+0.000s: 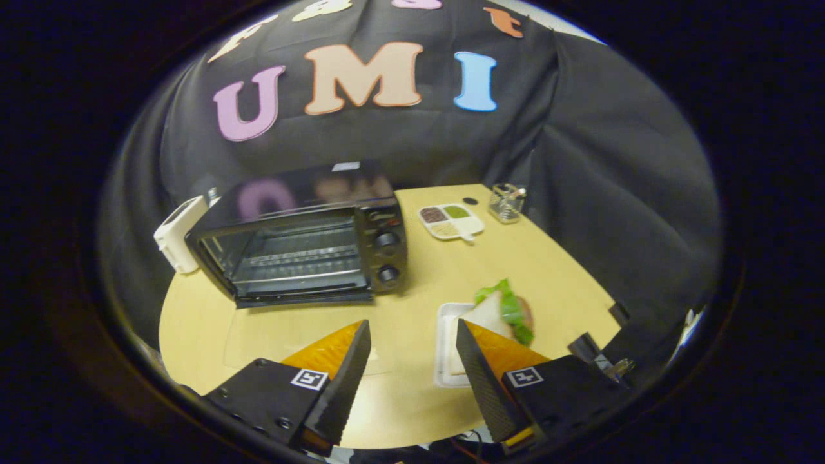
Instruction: Open the toaster oven, put the food inside, and close the toaster oven door.
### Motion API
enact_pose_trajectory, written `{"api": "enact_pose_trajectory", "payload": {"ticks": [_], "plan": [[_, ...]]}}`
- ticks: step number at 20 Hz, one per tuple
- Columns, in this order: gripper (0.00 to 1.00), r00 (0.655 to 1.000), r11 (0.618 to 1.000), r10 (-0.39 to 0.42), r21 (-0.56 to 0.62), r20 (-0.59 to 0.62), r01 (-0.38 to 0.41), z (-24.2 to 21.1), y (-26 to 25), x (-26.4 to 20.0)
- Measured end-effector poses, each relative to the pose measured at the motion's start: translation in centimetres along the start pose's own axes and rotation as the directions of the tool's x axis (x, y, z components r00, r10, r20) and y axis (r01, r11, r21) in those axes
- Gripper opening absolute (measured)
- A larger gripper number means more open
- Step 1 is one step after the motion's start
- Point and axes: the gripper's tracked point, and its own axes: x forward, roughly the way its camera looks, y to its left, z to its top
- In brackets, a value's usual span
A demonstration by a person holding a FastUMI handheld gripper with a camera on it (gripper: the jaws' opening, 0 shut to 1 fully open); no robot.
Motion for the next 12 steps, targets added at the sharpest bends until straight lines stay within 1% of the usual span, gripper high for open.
{"api": "enact_pose_trajectory", "payload": {"ticks": [3,6,8,12], "plan": [[0.85,0.999,0.998,-0.045,0.053,0.014,0.045,0.4,-4.2,0.4],[0.85,0.998,0.993,-0.056,0.108,-0.011,0.057,-0.7,-7.1,1.8],[0.85,0.998,0.99,-0.053,0.129,-0.024,0.056,-1.5,-8.4,2.6],[0.85,0.998,0.982,-0.009,0.187,-0.06,0.02,-3.3,-8.9,4.6]]}}
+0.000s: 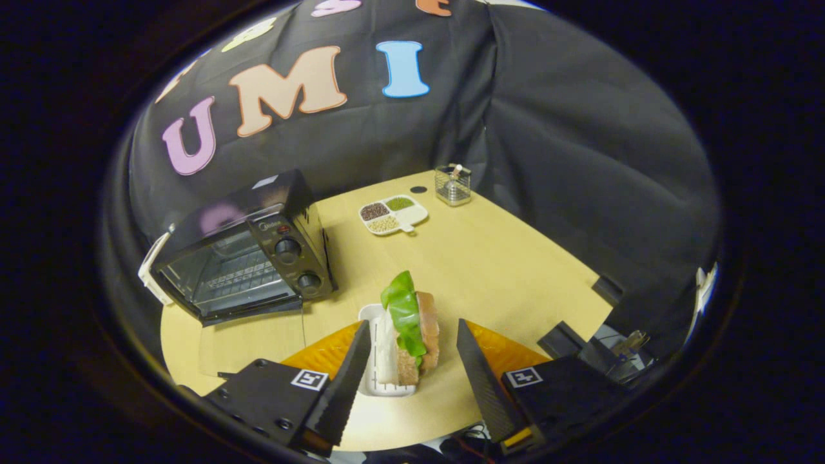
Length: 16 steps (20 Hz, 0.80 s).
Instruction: Open the toaster oven, put the food inside, and close the toaster oven door.
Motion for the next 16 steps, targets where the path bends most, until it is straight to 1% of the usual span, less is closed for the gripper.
{"api": "enact_pose_trajectory", "payload": {"ticks": [4,8,10,12,13,16], "plan": [[0.84,0.996,0.999,0.042,-0.004,-0.081,-0.043,-2.0,0.2,2.2],[0.84,0.989,0.997,0.079,-0.006,-0.124,-0.081,-3.2,0.9,4.1],[0.72,0.985,0.996,0.089,-0.008,-0.146,-0.091,-3.6,0.9,3.9],[0.61,0.98,0.996,0.085,0.014,-0.18,-0.083,-4.2,0.9,4.2],[0.55,0.97,0.989,0.144,0.051,-0.194,-0.137,-4.4,1.8,4.2],[0.37,0.963,0.984,0.172,0.082,-0.21,-0.158,-4.4,1.8,4.1]]}}
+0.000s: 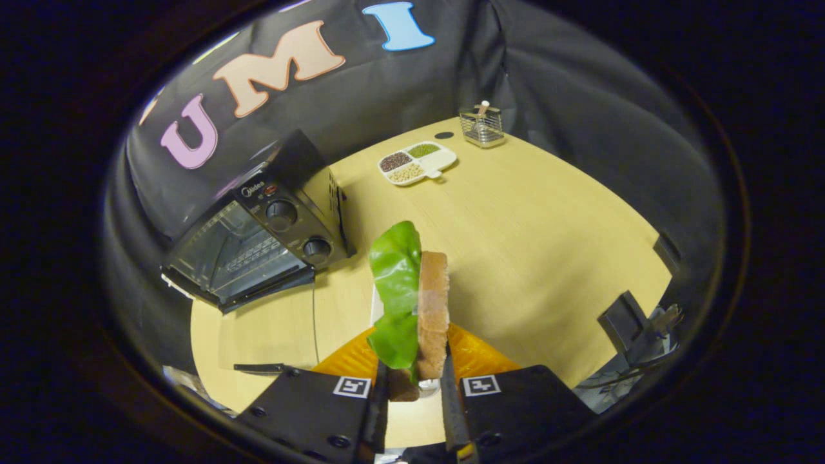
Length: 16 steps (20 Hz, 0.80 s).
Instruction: Open the toaster oven, put the food inside, and close the toaster oven door.
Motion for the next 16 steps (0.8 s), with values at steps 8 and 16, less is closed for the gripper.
{"api": "enact_pose_trajectory", "payload": {"ticks": [8,16], "plan": [[0.35,0.995,0.99,0.022,0.134,0.093,-0.034,0.8,-0.2,-4.3],[0.35,0.976,0.891,0.097,0.42,0.195,-0.172,-0.4,5.4,-6.3]]}}
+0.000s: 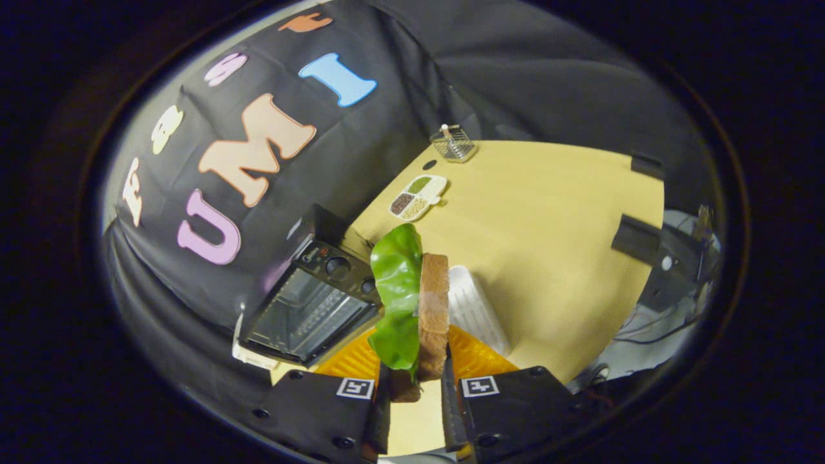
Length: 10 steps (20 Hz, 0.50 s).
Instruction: Open the toaster oven, put the food inside, and close the toaster oven door.
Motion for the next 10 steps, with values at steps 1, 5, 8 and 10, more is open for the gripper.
{"api": "enact_pose_trajectory", "payload": {"ticks": [1,5,8,10], "plan": [[0.35,1.0,1.0,0.011,0.027,-0.002,-0.011,-0.9,0.9,0.1],[0.35,0.997,0.987,0.071,0.147,-0.006,-0.069,-4.3,5.7,1.9],[0.35,0.993,0.97,0.121,0.211,0.008,-0.12,-6.1,9.9,3.9],[0.35,0.988,0.959,0.15,0.24,0.027,-0.152,-6.9,12.5,5.4]]}}
